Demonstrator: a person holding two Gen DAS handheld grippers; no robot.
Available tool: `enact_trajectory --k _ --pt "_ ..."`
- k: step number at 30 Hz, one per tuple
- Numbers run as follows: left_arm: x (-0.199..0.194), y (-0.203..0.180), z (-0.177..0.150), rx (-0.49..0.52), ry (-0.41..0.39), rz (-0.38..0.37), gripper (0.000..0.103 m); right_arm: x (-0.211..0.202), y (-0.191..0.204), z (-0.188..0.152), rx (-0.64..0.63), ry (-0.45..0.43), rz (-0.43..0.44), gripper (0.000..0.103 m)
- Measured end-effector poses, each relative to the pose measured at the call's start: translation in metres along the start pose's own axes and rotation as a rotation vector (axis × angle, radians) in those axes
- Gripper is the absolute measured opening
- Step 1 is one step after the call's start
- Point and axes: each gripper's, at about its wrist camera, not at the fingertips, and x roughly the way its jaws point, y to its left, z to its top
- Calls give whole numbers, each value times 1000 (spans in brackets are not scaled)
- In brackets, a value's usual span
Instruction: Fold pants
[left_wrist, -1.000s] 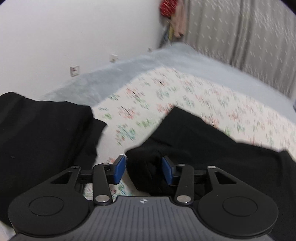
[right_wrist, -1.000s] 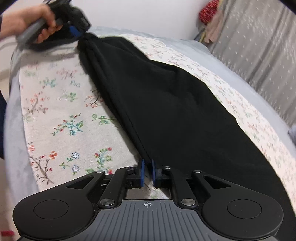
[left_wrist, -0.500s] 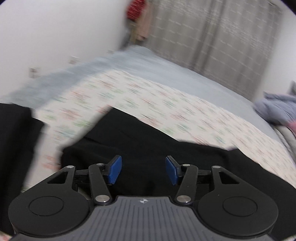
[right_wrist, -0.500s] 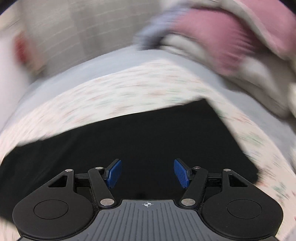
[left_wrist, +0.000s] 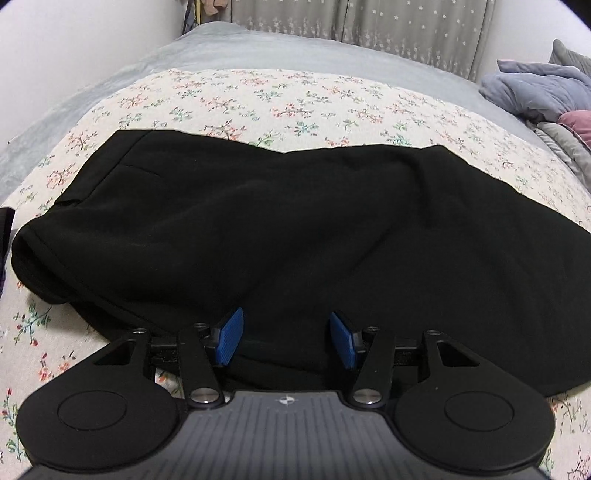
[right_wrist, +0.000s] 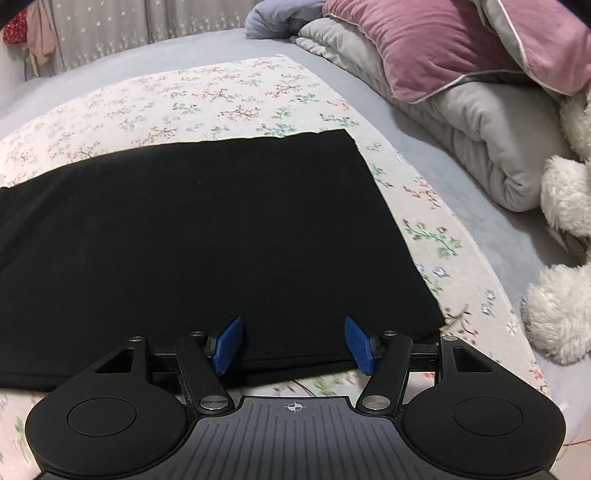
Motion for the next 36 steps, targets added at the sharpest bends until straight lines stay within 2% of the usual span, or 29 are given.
enact_trajectory --k 6,8,10,13,17,22,26,31,33,36 --pt "-4 4 3 -22 -12 19 63 -7 -16 -4 59 1 -34 59" --pt "-11 5 7 -35 -50 43 63 -12 -17 -3 79 -10 -59 60" --pt "-19 9 12 -54 -100 48 66 -22 -15 -2 74 -62 -96 63" --pt "-23 7 19 -84 -135 13 67 -35 -6 3 74 -139 -22 63" --pt "-18 -14 25 -64 -148 -24 68 -34 23 12 24 -148 60 63" --pt "-7 -54 31 -9 -137 -90 72 -31 73 19 -82 -160 164 63" --pt "9 -84 35 50 -127 -113 77 -30 110 16 -170 -170 200 67" --pt "29 -112 32 104 -56 -130 77 -28 148 7 -248 -179 289 67" --pt "39 -120 26 123 6 -125 78 -21 161 4 -289 -155 284 67" --pt "43 -129 22 178 2 -86 80 -6 170 -1 -325 -87 228 68"
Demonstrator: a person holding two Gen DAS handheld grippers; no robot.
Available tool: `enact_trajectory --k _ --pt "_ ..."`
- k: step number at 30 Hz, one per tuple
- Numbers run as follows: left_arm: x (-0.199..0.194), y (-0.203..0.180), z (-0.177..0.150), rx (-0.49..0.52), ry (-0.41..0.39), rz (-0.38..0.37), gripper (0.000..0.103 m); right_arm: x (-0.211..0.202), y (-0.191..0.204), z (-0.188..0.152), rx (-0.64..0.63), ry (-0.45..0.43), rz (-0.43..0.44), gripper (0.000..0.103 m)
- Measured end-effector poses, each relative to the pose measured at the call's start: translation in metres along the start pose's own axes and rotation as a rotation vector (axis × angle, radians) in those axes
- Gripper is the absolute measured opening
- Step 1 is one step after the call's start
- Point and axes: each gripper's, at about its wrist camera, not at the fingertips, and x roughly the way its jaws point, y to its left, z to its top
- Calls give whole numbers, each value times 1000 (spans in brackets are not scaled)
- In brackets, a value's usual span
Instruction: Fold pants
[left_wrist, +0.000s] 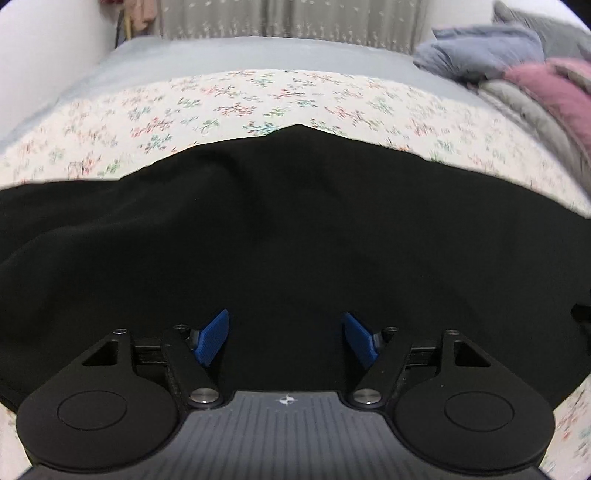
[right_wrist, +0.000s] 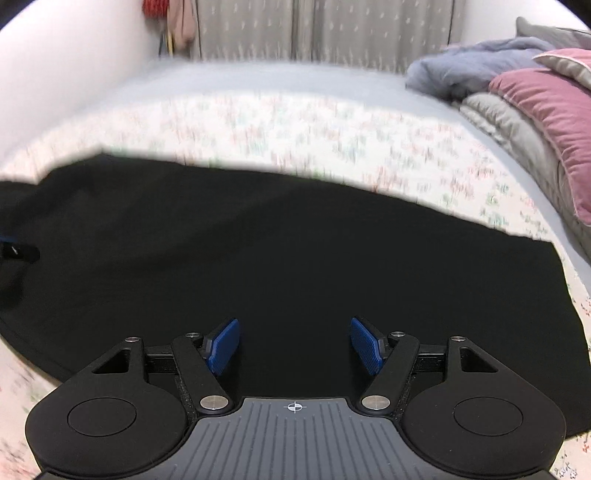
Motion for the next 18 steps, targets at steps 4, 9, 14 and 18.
enact_trajectory --k 4,9,14,18 --pt "-4 7 3 -44 27 -36 80 -2 -24 0 92 31 -22 69" --pt "-3 18 13 -105 23 -29 80 -3 -36 4 143 -6 -10 70" --pt "8 24 23 -176 41 -43 80 -4 -18 15 142 -35 132 70" --pt "12 21 24 -173 56 -49 84 5 -2 35 99 -33 188 70"
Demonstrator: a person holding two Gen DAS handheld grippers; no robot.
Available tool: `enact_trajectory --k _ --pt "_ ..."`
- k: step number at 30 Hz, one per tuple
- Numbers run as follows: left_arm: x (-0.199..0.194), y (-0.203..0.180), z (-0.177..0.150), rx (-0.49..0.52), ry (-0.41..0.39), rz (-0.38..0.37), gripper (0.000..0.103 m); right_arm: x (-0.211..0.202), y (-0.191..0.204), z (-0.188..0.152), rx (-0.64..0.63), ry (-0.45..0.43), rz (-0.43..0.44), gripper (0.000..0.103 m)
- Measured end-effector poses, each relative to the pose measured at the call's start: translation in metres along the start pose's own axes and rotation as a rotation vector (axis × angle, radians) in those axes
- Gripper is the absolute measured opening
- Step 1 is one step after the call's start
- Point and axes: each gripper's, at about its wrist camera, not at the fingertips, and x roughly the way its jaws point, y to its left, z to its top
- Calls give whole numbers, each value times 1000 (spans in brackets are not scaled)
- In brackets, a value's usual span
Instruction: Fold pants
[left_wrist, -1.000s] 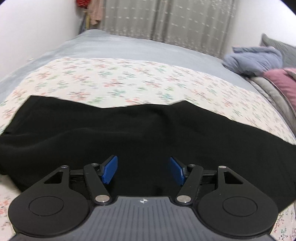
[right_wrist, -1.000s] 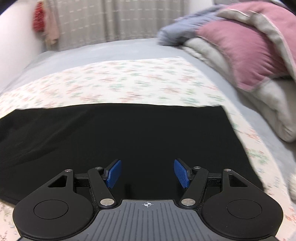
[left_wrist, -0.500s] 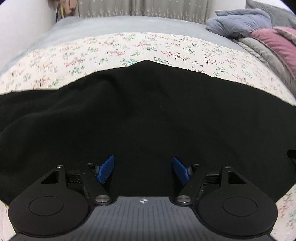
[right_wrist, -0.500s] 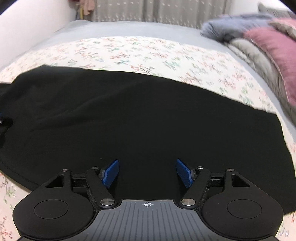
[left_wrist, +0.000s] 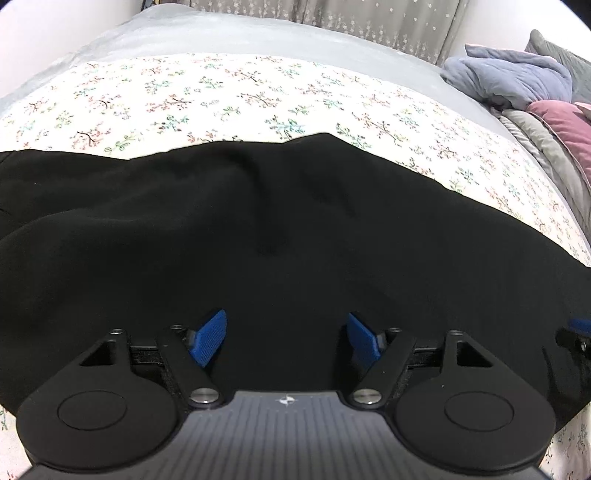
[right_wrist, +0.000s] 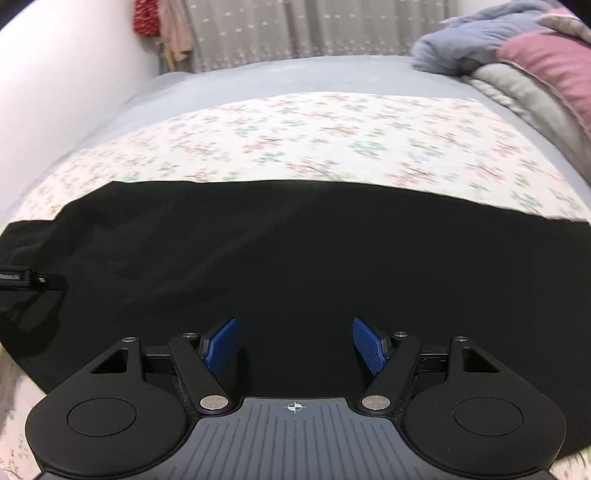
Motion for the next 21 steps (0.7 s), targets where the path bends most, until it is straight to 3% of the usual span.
enact_trajectory --k 7,12,15,18,21 --pt "1 -5 1 4 5 -2 88 41 39 58 -27 -22 119 73" --pt "-4 9 9 -59 -3 -17 88 70 76 92 -34 -14 270 73" --pt "-7 17 13 -68 -17 -1 88 87 90 103 -77 15 270 73" --pt "-3 32 15 -145 5 1 88 95 95 111 -143 2 269 73" --pt "-2 36 17 -165 16 -20 88 104 92 127 -124 -6 300 75"
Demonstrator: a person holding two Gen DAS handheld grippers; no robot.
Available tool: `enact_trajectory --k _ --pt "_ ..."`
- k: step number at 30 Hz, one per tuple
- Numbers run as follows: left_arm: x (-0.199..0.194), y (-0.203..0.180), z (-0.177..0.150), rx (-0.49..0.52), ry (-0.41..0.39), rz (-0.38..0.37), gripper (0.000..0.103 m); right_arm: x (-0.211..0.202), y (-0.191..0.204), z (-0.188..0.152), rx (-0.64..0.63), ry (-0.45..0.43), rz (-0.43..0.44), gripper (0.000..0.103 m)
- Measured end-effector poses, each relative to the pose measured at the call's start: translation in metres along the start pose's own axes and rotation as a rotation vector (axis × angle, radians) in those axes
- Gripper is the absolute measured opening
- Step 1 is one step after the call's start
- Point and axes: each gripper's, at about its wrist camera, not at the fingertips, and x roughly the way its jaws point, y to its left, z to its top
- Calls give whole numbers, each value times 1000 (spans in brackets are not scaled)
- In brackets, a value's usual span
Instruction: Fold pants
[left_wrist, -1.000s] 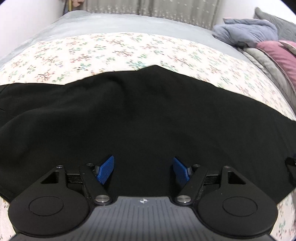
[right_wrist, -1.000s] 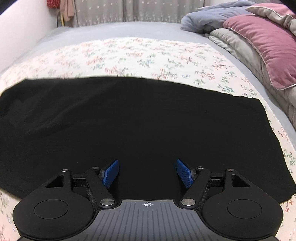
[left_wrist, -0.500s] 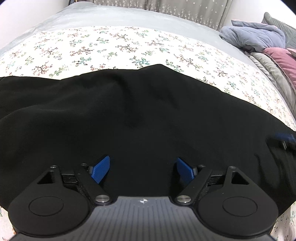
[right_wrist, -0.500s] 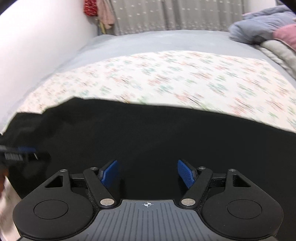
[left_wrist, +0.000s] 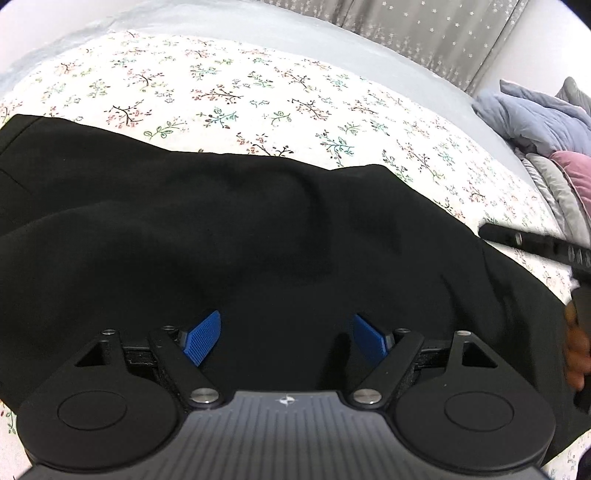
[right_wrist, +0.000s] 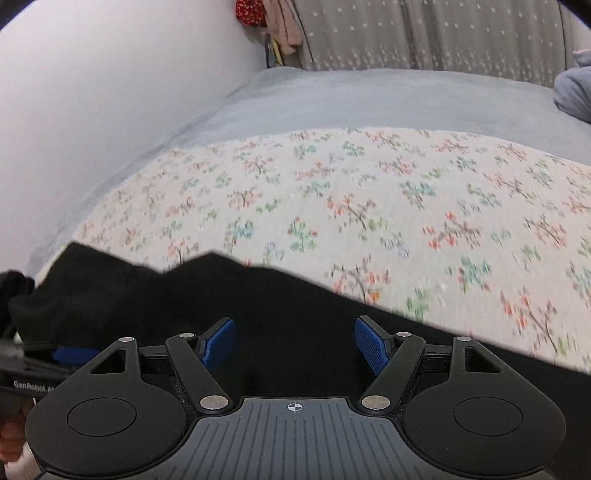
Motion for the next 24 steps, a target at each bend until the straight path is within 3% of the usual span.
enact_trajectory --k 9,14,19,24 --pt "3 -7 -7 77 -5 37 88 61 14 47 -47 70 161 75" --pt "4 -6 -4 85 -3 32 88 93 28 52 -112 168 266 75" --pt "4 -8 -4 97 2 36 88 60 39 25 -293 124 430 75" --pt "4 -11 -4 98 1 42 88 31 56 -4 -443 138 495 75"
